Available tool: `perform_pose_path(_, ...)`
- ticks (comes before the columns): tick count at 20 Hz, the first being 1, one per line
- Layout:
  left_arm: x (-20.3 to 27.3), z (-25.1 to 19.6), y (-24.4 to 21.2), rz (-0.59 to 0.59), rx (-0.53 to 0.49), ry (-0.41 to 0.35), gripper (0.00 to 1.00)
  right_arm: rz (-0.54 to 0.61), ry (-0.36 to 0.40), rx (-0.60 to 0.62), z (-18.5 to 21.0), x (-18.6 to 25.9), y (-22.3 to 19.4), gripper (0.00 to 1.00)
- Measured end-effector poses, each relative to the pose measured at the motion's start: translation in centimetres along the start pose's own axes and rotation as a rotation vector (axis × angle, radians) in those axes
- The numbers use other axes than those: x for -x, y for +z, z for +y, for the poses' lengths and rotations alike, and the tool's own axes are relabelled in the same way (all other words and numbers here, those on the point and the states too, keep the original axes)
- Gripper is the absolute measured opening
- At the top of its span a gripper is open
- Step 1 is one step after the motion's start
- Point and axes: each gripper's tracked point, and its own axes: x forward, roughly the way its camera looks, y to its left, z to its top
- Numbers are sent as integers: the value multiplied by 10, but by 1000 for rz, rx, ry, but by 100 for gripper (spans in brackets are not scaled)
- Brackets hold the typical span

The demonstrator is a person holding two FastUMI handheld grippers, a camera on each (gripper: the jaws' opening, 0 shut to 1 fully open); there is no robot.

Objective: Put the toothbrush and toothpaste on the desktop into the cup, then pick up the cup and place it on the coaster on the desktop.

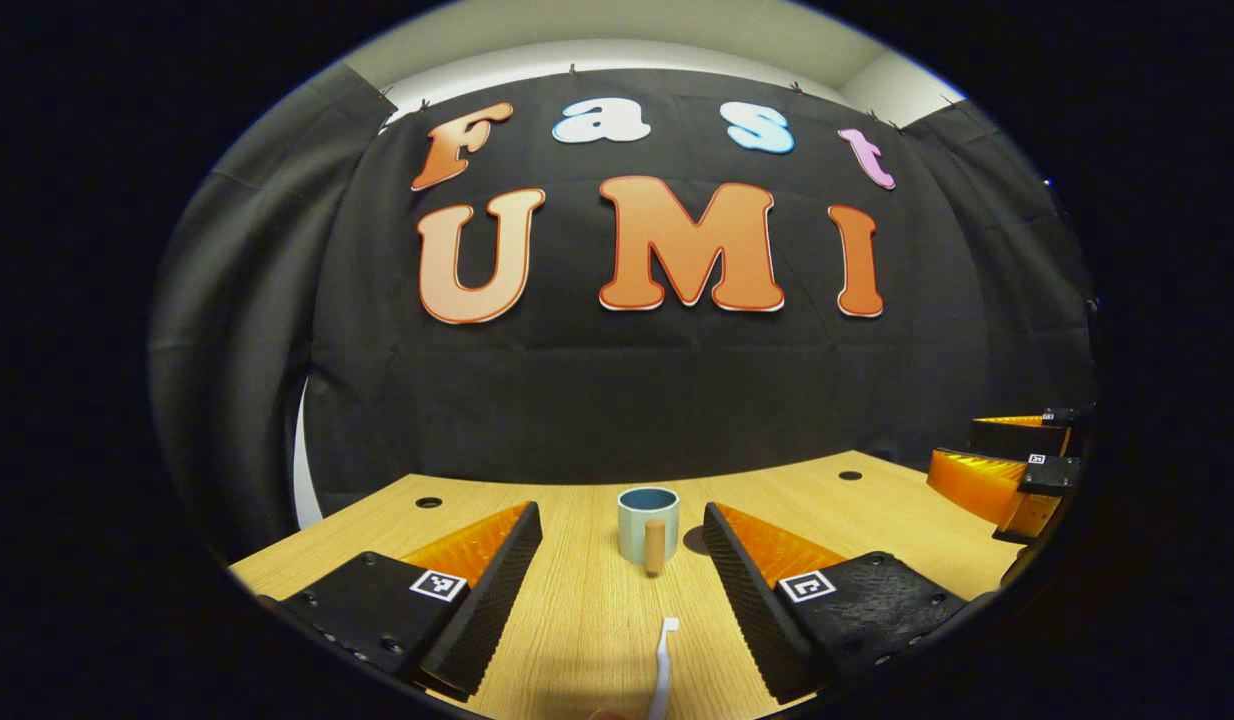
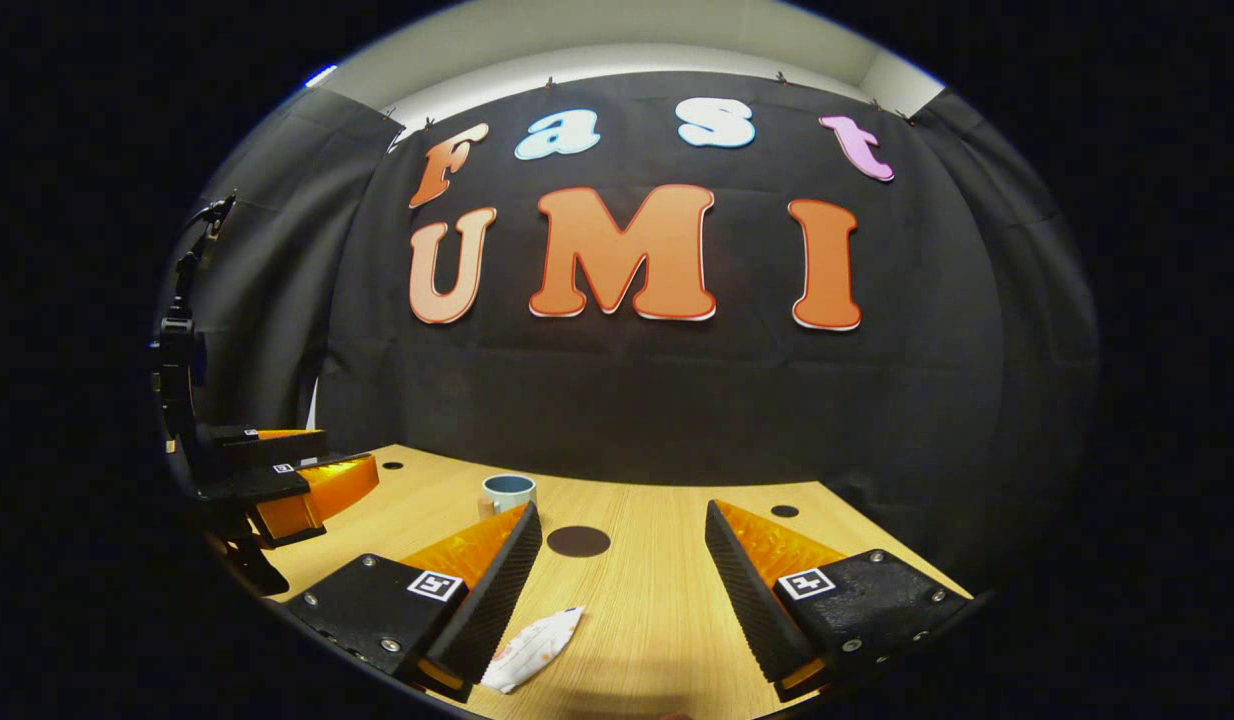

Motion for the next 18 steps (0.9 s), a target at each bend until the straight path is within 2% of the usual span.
perform_pose_path(8,-4,-9,-71,196,-4,-57,97,271,52,30,32,-19,-82,99)
perform_pose_path(14,-7,-16,-119,334,3,-82,98,407,81,50,48,-25,-128,98)
perform_pose_path(18,-9,-20,-149,438,27,-92,98,487,95,37,52,-30,-154,90)
